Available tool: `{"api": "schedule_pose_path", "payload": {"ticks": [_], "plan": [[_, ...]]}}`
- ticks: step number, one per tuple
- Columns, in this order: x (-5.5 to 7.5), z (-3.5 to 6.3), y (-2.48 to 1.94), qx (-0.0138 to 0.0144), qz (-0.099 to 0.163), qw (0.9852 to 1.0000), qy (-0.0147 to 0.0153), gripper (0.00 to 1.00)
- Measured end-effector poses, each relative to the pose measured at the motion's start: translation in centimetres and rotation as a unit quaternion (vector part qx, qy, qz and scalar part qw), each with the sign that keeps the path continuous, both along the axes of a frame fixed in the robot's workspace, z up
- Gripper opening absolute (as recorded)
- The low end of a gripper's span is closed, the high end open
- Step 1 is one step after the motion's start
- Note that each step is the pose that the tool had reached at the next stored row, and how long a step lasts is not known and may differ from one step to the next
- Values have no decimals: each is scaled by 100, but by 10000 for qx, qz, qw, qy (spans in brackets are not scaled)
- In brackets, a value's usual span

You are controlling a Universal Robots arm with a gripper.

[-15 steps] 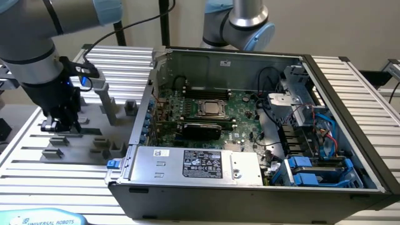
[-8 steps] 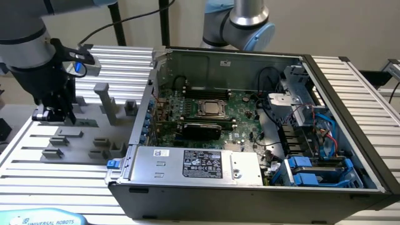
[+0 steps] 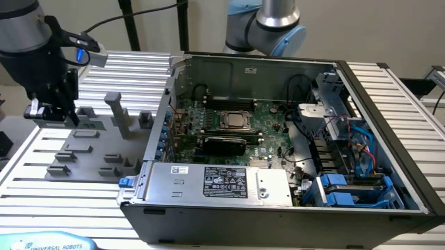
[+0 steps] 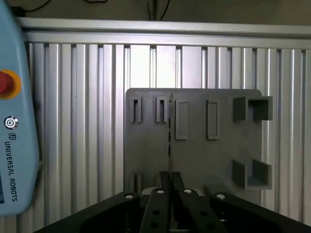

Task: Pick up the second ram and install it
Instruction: 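Pick up the second ram and move it above second insertion slot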

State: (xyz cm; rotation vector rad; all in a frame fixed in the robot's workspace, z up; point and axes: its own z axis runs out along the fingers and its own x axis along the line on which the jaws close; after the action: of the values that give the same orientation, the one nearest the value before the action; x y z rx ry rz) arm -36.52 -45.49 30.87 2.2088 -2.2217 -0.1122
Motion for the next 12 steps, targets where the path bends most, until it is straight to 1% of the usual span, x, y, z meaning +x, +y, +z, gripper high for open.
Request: {"api": "schedule_pose_path", "payload": {"ticks": [6,9,12], "plan": [[71,271,0,-1,0,10000,0,13],[152,409,0,-1,0,10000,0,13],[266,533,0,-1,0,10000,0,13]]}}
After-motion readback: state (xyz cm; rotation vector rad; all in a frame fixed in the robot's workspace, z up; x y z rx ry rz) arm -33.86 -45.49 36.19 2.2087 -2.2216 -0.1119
